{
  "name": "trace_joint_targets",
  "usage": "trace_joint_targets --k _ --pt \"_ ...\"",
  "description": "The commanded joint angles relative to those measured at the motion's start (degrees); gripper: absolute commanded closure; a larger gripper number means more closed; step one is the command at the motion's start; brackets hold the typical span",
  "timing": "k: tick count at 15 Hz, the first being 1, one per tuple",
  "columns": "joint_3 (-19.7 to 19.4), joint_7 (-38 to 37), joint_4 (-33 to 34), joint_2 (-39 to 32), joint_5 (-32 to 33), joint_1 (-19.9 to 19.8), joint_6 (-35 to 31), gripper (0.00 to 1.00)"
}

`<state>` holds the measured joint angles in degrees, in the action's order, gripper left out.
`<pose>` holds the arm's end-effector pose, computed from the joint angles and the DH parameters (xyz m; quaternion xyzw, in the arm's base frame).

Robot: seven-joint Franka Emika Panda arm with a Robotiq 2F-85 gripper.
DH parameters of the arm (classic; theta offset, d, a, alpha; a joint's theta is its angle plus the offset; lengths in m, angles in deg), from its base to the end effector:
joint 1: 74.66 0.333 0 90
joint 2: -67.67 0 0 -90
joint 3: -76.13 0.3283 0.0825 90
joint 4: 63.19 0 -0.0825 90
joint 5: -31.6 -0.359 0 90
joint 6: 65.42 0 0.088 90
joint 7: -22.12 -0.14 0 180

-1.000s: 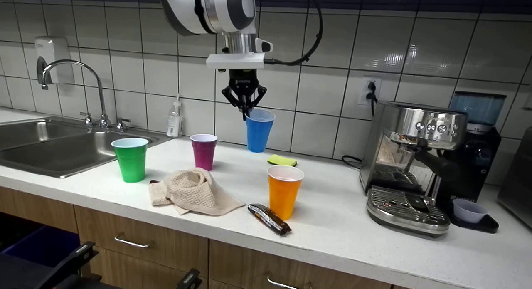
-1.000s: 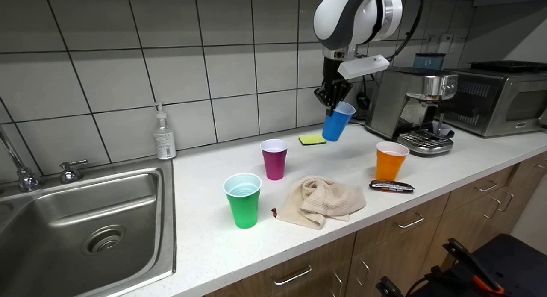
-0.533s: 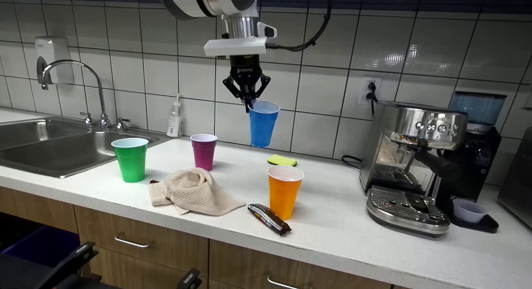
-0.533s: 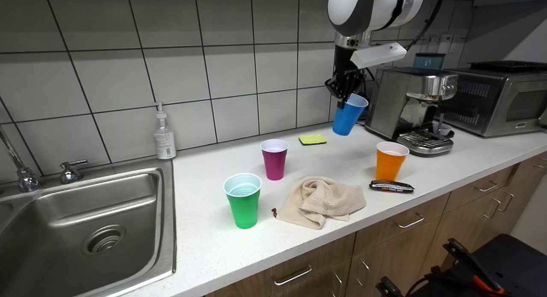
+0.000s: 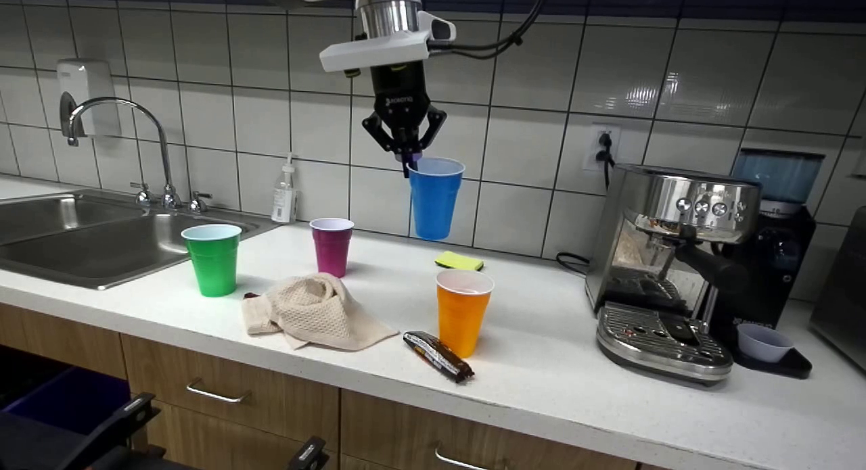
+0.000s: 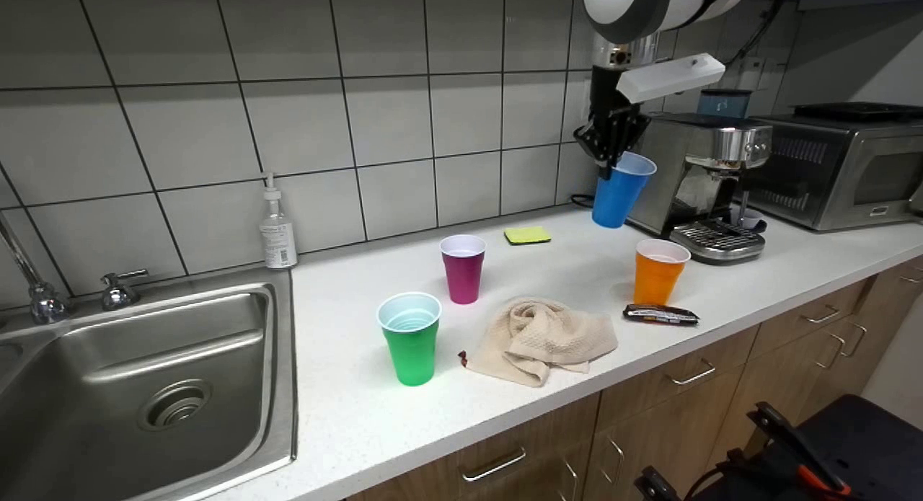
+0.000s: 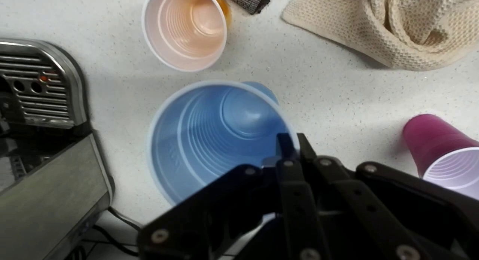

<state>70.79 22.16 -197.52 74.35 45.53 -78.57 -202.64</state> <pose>0.4814 -0.0862 0.3917 0.9930 0.0020 0.0759 0.0905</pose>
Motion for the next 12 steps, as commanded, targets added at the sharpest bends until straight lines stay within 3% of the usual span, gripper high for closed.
trace_joint_targets --k 1,12 --pt "0.74 -4.28 -3.05 4.59 3.33 -1.59 3.45 0.99" --pt "0.28 -10.40 -5.65 6.31 6.74 -5.49 7.78 0.99"
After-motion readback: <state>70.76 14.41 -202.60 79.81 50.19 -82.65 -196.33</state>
